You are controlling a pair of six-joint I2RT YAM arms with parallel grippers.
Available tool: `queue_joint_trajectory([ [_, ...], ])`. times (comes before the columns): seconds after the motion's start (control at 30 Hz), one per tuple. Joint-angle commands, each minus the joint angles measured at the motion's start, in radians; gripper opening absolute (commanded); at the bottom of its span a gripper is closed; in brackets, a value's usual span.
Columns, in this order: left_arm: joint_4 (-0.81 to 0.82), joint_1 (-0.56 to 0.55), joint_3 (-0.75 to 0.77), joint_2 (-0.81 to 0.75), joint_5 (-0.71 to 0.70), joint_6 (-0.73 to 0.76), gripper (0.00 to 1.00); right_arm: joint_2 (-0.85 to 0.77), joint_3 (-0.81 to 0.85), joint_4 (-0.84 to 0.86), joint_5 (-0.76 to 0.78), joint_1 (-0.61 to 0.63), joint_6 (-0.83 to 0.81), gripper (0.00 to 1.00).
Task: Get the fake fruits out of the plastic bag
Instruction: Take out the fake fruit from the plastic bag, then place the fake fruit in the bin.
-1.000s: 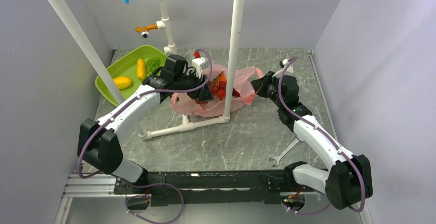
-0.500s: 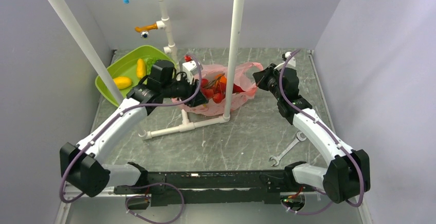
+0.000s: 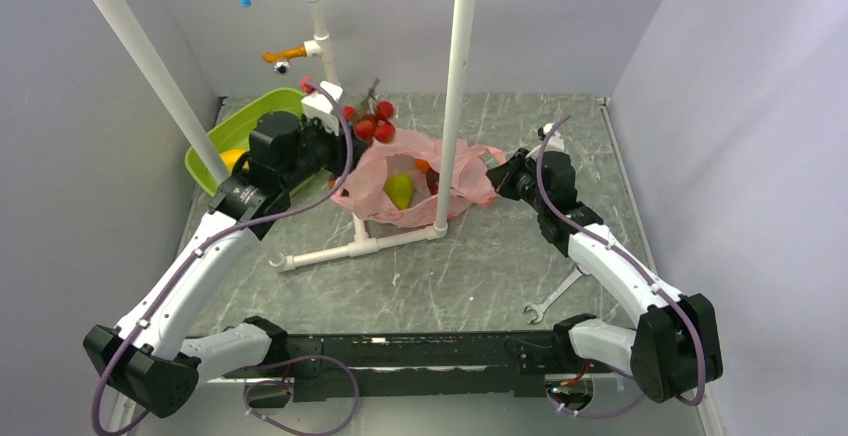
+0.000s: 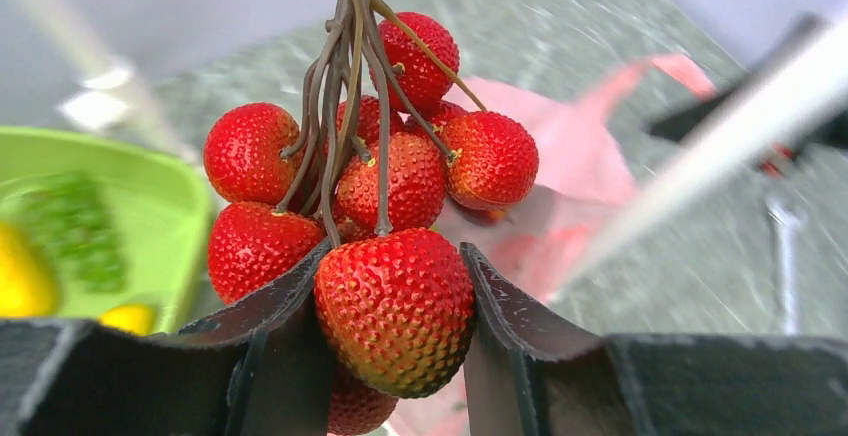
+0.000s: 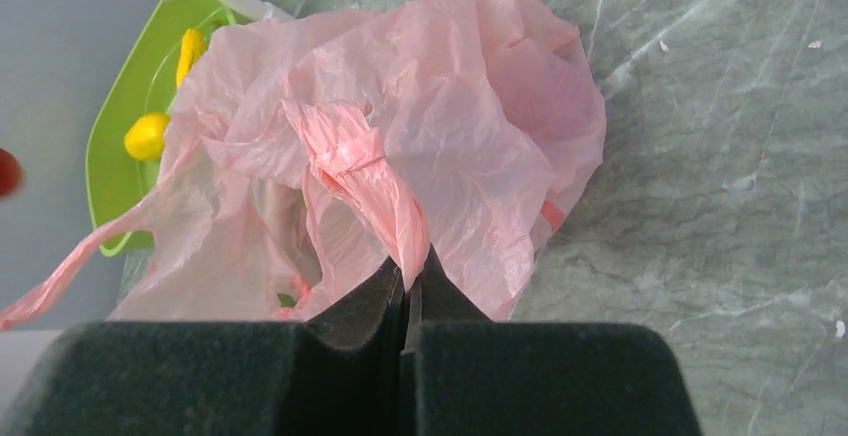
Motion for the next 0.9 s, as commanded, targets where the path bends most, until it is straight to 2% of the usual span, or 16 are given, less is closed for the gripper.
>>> queue_joint_trajectory([
  [0.0, 0.04, 0.048, 0.102, 0.026, -0.361, -0.028, 0.0, -0.049, -0.011, 0.015, -0.003, -0.001, -0.007, 0.0],
  [0.17, -0.052, 0.146, 0.194, 0.169, -0.516, -0.103, 0.0, -0.057, -0.014, -0.004, 0.01, -0.002, -0.017, 0.0],
  [0.33, -0.043, 0.248, 0.245, 0.335, -0.564, -0.189, 0.0, -0.076, -0.014, -0.024, 0.025, -0.003, -0.02, 0.0],
  [0.4, -0.069, 0.292, 0.275, 0.406, -0.548, -0.267, 0.0, -0.085, -0.014, -0.033, 0.034, -0.001, -0.022, 0.0],
  [0.47, -0.024, 0.326, 0.255, 0.444, -0.512, -0.319, 0.0, -0.096, -0.013, -0.042, 0.04, -0.001, -0.021, 0.0],
  [0.53, 0.014, 0.341, 0.249, 0.489, -0.51, -0.348, 0.0, -0.106, -0.011, -0.053, 0.045, -0.001, -0.023, 0.0],
  [0.67, -0.016, 0.366, 0.298, 0.581, -0.515, -0.399, 0.0, -0.128, -0.011, -0.074, 0.058, -0.002, -0.026, 0.0],
  [0.87, -0.005, 0.391, 0.298, 0.676, -0.4, -0.458, 0.0, -0.15, -0.017, -0.085, 0.071, -0.001, -0.026, 0.0],
])
